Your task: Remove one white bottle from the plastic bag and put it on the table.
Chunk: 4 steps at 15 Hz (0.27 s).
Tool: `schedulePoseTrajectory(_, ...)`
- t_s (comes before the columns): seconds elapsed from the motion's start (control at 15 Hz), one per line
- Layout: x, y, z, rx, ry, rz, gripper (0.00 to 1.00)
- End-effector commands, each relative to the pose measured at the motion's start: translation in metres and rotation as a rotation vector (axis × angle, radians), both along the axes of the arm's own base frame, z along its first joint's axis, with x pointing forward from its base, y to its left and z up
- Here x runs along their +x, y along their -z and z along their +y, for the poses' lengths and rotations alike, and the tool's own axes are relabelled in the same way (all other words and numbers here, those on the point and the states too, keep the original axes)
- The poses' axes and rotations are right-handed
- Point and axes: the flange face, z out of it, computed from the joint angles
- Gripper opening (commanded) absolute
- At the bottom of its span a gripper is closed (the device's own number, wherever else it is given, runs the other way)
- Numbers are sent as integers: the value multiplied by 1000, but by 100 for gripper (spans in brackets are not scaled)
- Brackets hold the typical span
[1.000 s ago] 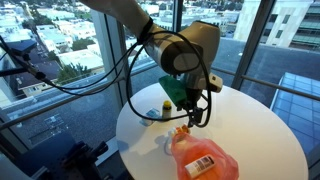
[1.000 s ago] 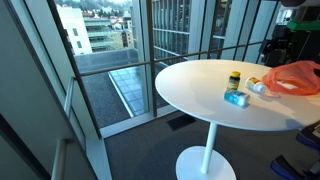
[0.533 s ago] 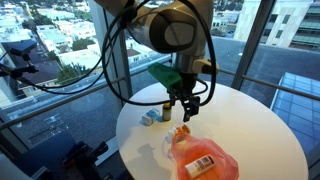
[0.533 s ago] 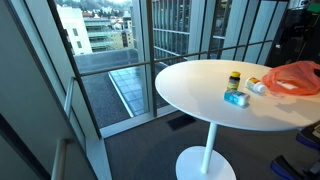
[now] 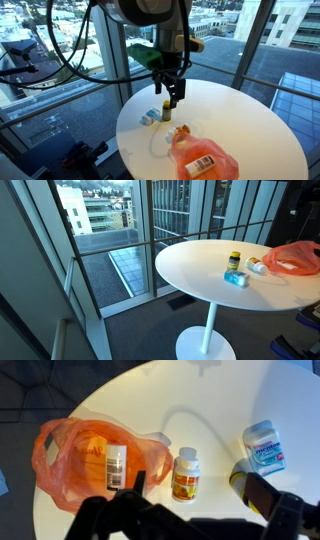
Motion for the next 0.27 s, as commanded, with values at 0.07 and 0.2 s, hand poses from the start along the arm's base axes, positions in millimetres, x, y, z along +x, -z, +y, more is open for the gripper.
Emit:
schedulePoseTrajectory(0.07,-6,-7,2,4,-2,-3,100)
schedulePoseTrajectory(0.2,-9,-7,3,6,-3,0,100)
